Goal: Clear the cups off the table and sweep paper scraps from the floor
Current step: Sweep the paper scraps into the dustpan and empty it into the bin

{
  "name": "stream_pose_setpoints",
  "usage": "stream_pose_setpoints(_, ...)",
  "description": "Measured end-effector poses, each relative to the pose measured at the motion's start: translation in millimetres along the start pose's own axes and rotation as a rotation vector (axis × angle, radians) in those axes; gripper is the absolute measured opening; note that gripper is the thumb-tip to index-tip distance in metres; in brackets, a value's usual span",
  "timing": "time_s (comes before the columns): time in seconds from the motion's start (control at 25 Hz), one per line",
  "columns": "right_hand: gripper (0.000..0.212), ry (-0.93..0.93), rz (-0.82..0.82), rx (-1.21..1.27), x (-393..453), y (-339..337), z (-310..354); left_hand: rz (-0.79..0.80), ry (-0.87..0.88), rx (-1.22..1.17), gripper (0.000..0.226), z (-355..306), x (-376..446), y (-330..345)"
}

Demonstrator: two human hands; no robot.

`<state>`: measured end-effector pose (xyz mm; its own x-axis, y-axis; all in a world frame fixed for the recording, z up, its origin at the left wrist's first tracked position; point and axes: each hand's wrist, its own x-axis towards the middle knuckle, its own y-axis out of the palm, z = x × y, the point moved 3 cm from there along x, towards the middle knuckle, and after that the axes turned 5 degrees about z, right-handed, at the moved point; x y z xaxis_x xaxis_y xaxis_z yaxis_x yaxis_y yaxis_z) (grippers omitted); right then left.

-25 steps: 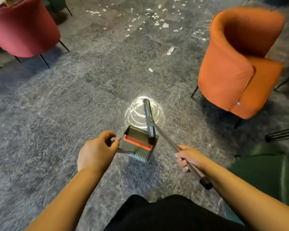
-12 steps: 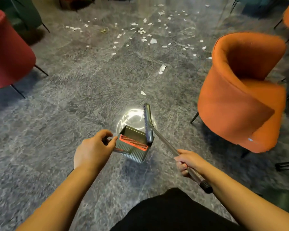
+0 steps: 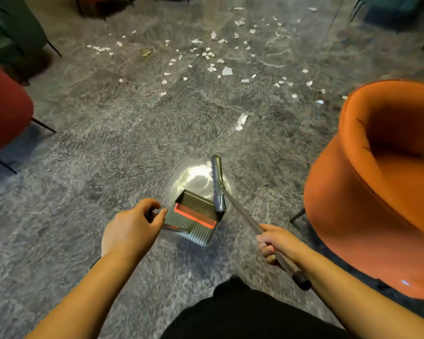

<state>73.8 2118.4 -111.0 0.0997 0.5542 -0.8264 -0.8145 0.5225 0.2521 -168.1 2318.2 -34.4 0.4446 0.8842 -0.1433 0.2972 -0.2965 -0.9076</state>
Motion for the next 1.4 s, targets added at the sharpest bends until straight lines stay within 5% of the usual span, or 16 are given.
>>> stream_pose_setpoints(0.56, 0.063, 0.019, -0.169, 0.063, 195.8, 6.3, 255.3, 0.211, 0.093, 0.095, 0.024, 4.1, 346.1, -2.1)
stream_pose_setpoints(1.0, 0.038, 0.074, -0.144, -0.025, 309.0, -31.1, 396.4, 0.324, 0.162, 0.32, 0.026, -49.4, 525.4, 35.1)
stream_pose_setpoints(1.4, 0.037, 0.254, -0.118, -0.146, 412.5, -39.7, 433.6, 0.416, 0.188, 0.264, 0.021, -74.8, 636.1, 38.0)
